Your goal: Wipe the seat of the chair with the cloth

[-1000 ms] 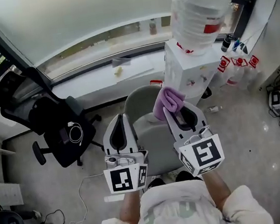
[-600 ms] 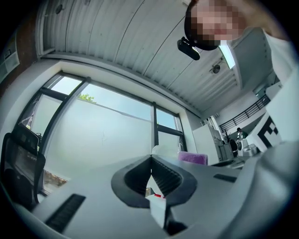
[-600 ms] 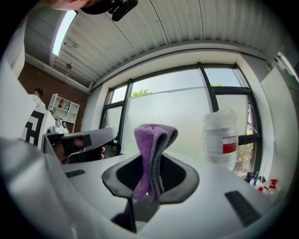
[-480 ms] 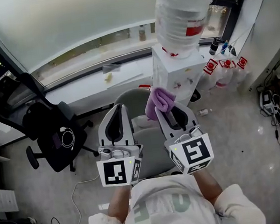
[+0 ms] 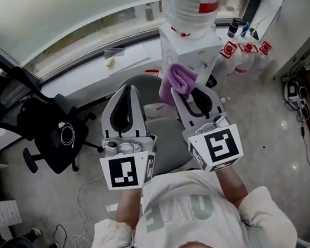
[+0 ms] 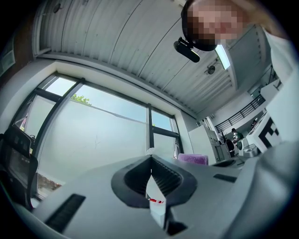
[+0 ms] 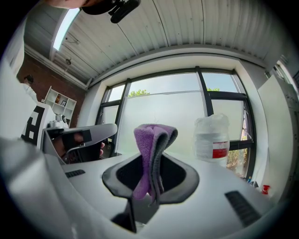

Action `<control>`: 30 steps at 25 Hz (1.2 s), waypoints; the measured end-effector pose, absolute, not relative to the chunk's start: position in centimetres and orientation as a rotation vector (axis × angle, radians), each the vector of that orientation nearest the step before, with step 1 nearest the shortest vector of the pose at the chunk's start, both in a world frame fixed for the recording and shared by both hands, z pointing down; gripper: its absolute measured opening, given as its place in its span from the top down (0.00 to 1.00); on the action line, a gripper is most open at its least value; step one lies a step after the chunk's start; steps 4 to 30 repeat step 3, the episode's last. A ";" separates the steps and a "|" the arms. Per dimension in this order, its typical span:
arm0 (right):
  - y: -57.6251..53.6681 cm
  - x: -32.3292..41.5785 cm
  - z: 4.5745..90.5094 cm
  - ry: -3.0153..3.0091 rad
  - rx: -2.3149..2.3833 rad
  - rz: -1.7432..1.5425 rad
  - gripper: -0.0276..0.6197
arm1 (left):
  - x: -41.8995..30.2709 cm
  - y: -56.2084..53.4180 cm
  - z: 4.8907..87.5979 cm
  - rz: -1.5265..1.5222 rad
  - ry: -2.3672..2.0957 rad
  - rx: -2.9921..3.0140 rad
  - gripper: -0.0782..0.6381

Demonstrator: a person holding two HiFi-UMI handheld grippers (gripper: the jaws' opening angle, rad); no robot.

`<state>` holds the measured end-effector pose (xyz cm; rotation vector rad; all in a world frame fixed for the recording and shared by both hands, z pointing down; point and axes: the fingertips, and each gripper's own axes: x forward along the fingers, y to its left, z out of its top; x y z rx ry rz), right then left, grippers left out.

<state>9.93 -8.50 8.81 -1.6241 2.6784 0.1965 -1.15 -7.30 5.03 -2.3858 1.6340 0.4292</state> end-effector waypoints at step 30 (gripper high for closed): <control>-8.7 10.4 8.9 2.683 -1.626 0.207 0.81 | -0.7 -7.4 5.2 0.423 1.639 -2.378 0.87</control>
